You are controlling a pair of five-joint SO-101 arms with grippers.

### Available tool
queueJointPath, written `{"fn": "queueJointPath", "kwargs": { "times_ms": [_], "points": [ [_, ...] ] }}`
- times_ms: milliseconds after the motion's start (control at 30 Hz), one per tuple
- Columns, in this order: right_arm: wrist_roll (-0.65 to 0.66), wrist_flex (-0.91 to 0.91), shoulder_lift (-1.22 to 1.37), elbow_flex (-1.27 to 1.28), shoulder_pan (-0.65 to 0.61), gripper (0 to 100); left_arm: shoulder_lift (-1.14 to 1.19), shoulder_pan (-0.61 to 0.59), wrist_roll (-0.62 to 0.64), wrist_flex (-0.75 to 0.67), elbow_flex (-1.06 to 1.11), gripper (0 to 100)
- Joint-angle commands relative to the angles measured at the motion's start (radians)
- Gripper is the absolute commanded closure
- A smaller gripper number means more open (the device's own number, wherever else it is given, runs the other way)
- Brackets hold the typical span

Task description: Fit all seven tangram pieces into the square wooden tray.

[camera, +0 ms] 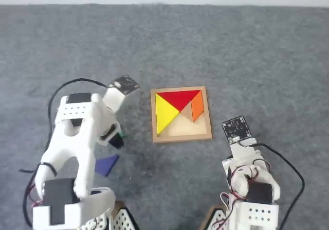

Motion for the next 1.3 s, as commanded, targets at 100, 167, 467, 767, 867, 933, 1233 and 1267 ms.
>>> {"fn": "queueJointPath", "kwargs": {
  "times_ms": [100, 167, 467, 767, 867, 933, 1233, 1267],
  "points": [
    [0.008, 0.001, -0.016, 0.017, -0.004, 99.1, -0.035, -0.020, -0.060, -0.048, -0.018, 74],
    [0.008, 0.001, -0.016, 0.017, -0.004, 99.1, -0.032, -0.020, -0.060, -0.066, -0.010, 74],
    [0.008, 0.001, -0.016, 0.017, -0.004, 99.1, 0.249, -0.028, -0.038, -0.095, -0.153, 74],
    [0.008, 0.001, -0.016, 0.017, -0.004, 99.1, 0.362, -0.020, -0.014, -0.095, -0.177, 79],
    [0.008, 0.001, -0.016, 0.017, -0.004, 99.1, 0.339, -0.018, 0.005, -0.092, -0.159, 86],
    [0.008, 0.001, -0.016, 0.017, -0.004, 99.1, 0.318, -0.008, 0.020, -0.095, -0.140, 90],
    [0.008, 0.001, -0.016, 0.017, -0.004, 99.1, 0.041, 0.143, 0.158, -0.052, -0.047, 93],
    [0.008, 0.001, -0.016, 0.017, -0.004, 99.1, 0.002, 0.169, 0.176, -0.026, -0.045, 93]
  ]
}}
